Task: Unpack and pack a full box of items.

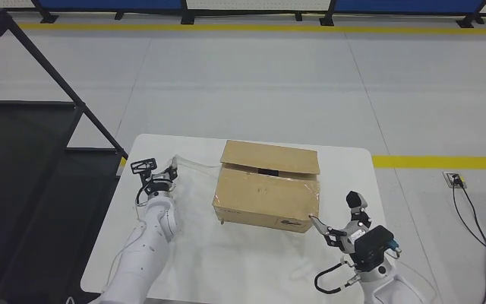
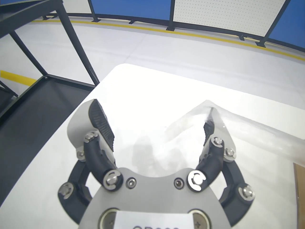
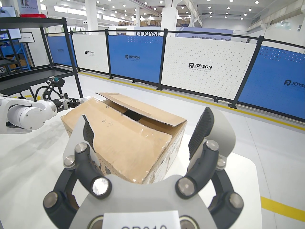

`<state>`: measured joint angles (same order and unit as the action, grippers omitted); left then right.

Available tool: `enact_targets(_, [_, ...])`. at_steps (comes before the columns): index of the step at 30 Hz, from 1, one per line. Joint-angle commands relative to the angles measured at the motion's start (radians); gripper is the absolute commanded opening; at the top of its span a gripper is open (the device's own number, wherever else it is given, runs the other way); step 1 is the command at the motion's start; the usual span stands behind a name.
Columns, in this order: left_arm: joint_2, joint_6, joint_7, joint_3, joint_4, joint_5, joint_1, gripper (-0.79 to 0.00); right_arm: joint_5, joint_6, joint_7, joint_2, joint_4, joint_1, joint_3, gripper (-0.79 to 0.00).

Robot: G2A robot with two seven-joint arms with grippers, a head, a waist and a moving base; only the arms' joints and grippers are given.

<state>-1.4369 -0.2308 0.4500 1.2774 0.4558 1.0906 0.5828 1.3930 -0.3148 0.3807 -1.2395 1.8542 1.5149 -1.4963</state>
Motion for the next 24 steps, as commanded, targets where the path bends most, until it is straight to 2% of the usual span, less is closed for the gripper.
enact_targets(1, [0.003,-0.005,0.02,0.01,0.014,-0.006,0.014,0.0,-0.001,-0.001,0.0,0.0,-0.002,-0.002,0.0,0.0])
enact_targets(16, [0.025,-0.049,0.136,0.074,0.203,-0.013,0.182,0.0,0.006,-0.015,-0.045,0.002,0.004,-0.04,0.023,0.0])
enact_targets(24, [0.027,-0.098,0.135,0.08,0.311,0.015,0.281,0.0,0.013,-0.016,-0.061,0.003,0.01,-0.05,0.029,0.0])
